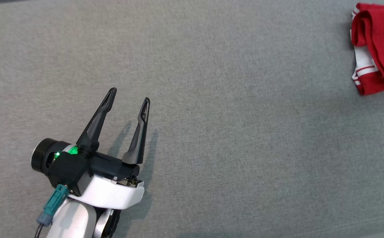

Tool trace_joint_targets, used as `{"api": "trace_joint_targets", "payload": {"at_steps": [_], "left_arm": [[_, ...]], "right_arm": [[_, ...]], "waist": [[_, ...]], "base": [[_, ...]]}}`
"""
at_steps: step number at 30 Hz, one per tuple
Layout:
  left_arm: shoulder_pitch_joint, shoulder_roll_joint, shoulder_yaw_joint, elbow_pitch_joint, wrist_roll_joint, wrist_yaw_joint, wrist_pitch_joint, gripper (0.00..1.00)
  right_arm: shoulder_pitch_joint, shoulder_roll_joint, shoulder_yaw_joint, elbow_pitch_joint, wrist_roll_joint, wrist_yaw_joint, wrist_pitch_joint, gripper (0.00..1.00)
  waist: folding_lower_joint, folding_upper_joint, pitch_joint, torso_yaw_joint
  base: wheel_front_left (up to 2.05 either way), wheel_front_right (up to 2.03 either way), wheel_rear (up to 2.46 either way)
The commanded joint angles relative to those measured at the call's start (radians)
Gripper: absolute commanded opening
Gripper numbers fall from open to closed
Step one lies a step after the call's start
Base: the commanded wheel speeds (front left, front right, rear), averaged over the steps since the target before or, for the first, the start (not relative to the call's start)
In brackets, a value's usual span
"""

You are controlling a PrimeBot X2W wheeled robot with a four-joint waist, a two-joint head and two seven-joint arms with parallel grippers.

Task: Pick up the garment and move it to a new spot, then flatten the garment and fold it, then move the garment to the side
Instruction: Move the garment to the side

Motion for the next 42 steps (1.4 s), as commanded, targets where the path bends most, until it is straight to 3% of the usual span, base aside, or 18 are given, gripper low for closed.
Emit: {"api": "trace_joint_targets", "payload": {"at_steps": [1, 18, 29, 36, 42], "left_arm": [[0.006, 0.003, 0.034, -0.018, -0.009, 0.011, -0.009, 1.0], [0.095, -0.027, 0.083, 0.133, -0.063, 0.048, -0.084, 1.0], [0.171, -0.052, 0.129, 0.18, -0.066, 0.038, -0.098, 1.0], [0.224, -0.071, 0.159, 0.161, -0.06, -0.014, -0.098, 1.0], [0.265, -0.08, 0.18, 0.149, -0.03, -0.04, -0.098, 1.0]], "right_arm": [[0.038, -0.006, 0.008, -0.041, -0.006, 0.003, -0.012, 1.0], [0.392, 0.148, -0.036, -0.309, -0.062, 0.003, -0.012, 1.0], [0.619, 0.22, -0.035, -0.479, -0.051, 0.003, -0.012, 1.0], [0.739, 0.255, -0.069, -0.565, -0.057, 0.003, -0.012, 1.0], [0.81, 0.253, -0.039, -0.643, -0.061, 0.003, -0.012, 1.0]], "waist": [[0.0, 0.0, -0.041, 0.025], [0.0, 0.0, -0.269, 0.127], [0.0, 0.0, -0.389, 0.167], [0.0, 0.0, -0.435, 0.195], [0.0, 0.0, -0.453, 0.208]], "base": [[0.0, 0.0, 0.0], [0.0, 0.0, 0.0], [0.0, 0.0, 0.0], [0.0, 0.0, 0.0], [0.0, 0.0, 0.0]]}}
